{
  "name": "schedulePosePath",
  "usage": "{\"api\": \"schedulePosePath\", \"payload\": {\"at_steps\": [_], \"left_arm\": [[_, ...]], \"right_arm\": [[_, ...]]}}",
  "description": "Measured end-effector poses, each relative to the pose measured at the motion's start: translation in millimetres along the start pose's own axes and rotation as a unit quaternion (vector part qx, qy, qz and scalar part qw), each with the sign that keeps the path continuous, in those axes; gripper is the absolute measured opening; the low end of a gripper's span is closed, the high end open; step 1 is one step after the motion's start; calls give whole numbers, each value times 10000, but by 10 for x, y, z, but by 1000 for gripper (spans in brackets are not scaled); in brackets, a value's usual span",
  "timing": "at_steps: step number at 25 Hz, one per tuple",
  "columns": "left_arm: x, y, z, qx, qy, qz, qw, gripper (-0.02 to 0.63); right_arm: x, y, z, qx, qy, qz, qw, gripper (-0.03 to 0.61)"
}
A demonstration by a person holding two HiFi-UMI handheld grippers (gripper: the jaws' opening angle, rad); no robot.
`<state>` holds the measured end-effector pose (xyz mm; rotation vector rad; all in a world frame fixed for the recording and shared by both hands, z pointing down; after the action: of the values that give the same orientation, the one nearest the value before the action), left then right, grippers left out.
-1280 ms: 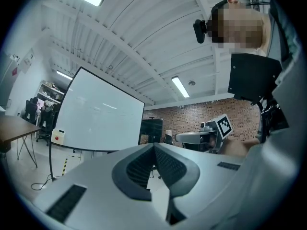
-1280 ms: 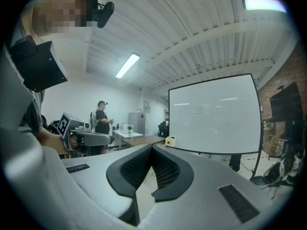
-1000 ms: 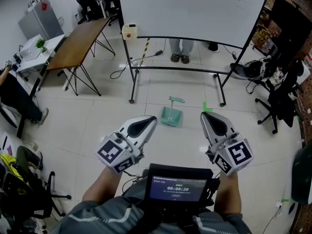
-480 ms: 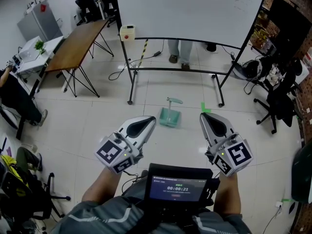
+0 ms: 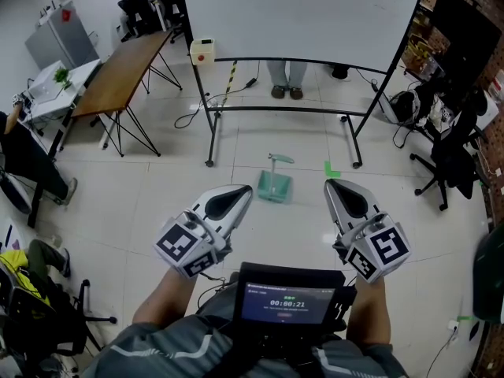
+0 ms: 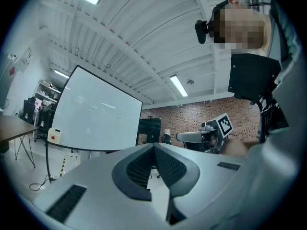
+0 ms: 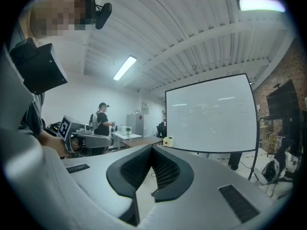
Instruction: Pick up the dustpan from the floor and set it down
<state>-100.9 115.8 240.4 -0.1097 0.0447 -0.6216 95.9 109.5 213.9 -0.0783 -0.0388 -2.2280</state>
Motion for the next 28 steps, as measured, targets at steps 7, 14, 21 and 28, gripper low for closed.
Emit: {"api": "schedulePosePath", "payload": {"at_steps": [7, 14, 21, 28], "left_arm": [[79, 130, 54, 7, -103, -51, 9999, 26], [309, 353, 147, -35, -213, -238, 9995, 26], [317, 492, 135, -27, -214, -278, 9994, 26], [303, 500, 165, -53, -226, -222, 9995, 26]], "right_arm": [[-139, 66, 50, 9, -9, -35, 10000, 17], [-326, 312, 174, -5, -83, -190, 9998, 17], [-465, 301, 170, 62, -39, -258, 9996, 17], [-487, 273, 162, 12, -32, -208, 9998, 17]]}}
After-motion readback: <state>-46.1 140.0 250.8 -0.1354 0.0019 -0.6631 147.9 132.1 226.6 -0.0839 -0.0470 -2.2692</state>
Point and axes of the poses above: the fingertips, and each gripper's own axes: x forward along the fingers, y to its right, z out of its underside, the point moved 4 cm from there along -x, backward along the fingers, and after that the axes turned 2 degrees about -y, right-handed, at the moved point
